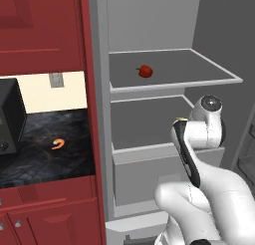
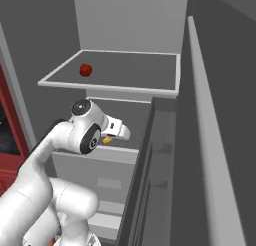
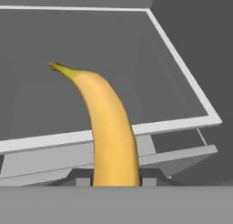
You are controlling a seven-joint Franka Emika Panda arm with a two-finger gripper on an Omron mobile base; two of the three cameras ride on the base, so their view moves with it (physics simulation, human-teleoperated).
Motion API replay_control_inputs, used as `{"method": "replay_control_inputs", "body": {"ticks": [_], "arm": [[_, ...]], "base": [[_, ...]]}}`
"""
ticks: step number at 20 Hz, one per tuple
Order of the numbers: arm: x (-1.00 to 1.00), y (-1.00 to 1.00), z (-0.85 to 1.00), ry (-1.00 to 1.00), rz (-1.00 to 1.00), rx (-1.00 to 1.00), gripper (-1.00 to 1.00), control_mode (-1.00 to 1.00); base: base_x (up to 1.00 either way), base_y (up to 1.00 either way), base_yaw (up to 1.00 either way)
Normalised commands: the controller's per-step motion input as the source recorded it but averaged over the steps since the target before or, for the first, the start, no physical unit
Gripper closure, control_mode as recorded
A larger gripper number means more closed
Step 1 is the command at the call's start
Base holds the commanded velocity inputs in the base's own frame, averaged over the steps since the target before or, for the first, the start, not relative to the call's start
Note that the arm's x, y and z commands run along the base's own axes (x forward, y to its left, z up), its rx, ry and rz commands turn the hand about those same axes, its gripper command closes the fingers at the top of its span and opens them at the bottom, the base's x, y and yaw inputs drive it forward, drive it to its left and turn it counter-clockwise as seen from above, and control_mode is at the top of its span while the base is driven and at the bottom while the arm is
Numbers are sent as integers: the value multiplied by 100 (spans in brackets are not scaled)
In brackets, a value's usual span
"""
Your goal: Open the fridge, remove the banana, bell pepper, and shrimp, and place them on any counter.
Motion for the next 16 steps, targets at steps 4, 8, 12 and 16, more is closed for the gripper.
{"method": "replay_control_inputs", "body": {"ticks": [4,8,12,16], "arm": [[-65,41,96,0,0,0,100,-100],[-94,31,88,0,0,1,100,-100],[-95,34,97,0,5,1,100,-100],[-74,38,91,0,11,3,100,-100]], "base": [[0,0,0],[0,0,0],[0,0,0],[0,0,0]]}}
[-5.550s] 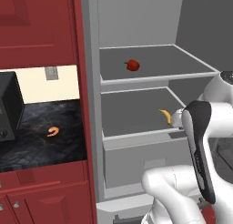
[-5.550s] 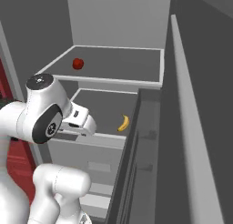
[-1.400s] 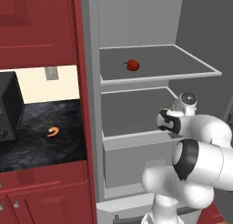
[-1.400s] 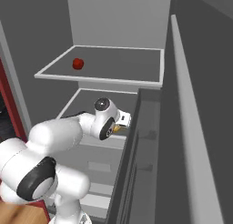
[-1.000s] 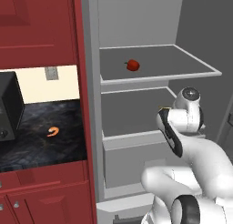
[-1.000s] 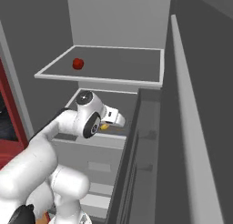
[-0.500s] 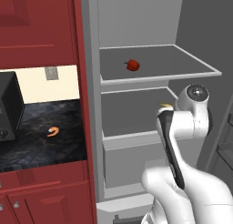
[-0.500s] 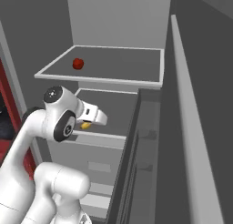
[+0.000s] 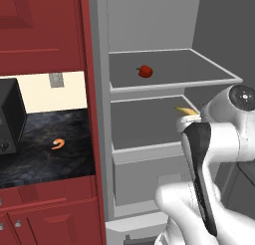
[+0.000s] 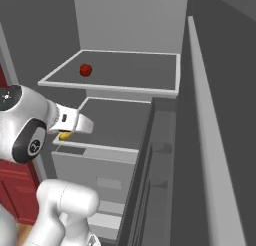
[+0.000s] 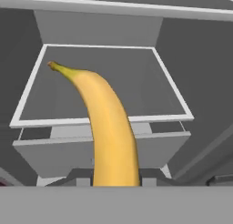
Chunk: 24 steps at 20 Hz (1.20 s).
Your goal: Open the fridge, remove the banana, bell pepper, and shrimp, and place them on any counter.
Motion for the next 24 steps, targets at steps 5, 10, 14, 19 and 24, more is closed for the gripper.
{"method": "replay_control_inputs", "body": {"ticks": [5,10,14,19,24], "arm": [[-60,28,86,0,11,6,100,-100],[-29,6,28,0,3,0,100,-100],[-44,1,16,0,0,0,100,-100],[-7,4,0,0,0,0,100,100],[0,0,0,0,0,0,100,100]], "base": [[0,0,0],[0,0,0],[0,0,0],[-48,22,0],[-42,68,0]]}}
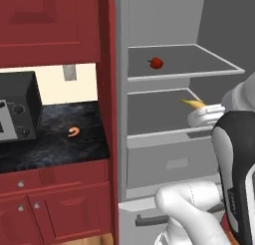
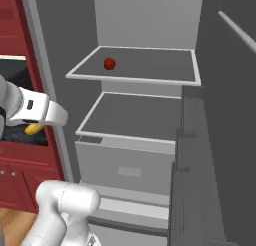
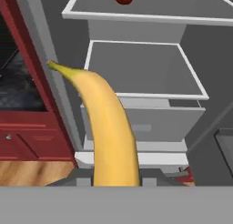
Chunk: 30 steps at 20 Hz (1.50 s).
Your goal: Open the fridge, remove the banana, bell pepper, and shrimp, and place them on any counter.
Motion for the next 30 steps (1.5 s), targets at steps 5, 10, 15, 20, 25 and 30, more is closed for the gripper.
{"method": "replay_control_inputs", "body": {"ticks": [5,10,15,20,25,30], "arm": [[0,0,0,0,0,0,100,100],[0,0,0,0,0,0,100,100],[0,0,0,0,0,0,100,100],[0,0,0,0,0,0,100,100],[3,8,-19,1,7,-1,100,-100],[31,26,-61,8,20,0,100,-100]], "base": [[-24,92,1],[16,94,7],[88,9,9],[29,5,4],[9,16,8],[0,0,0]]}}
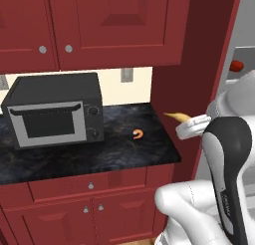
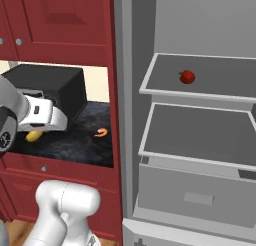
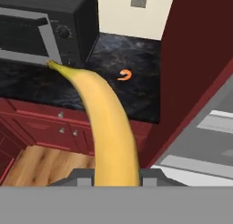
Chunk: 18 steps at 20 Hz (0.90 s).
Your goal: Open the fridge, remove the banana, bell pepper, and shrimp, and place them on any counter.
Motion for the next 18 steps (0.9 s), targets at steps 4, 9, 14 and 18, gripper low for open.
{"method": "replay_control_inputs", "body": {"ticks": [4,9,14,18], "arm": [[78,32,-77,10,5,-2,100,-100],[93,28,-78,12,0,-1,100,-100],[100,0,-64,10,0,0,100,-100],[100,0,-44,16,0,0,100,-100]], "base": [[0,0,0],[0,0,0],[0,0,0],[0,0,0]]}}
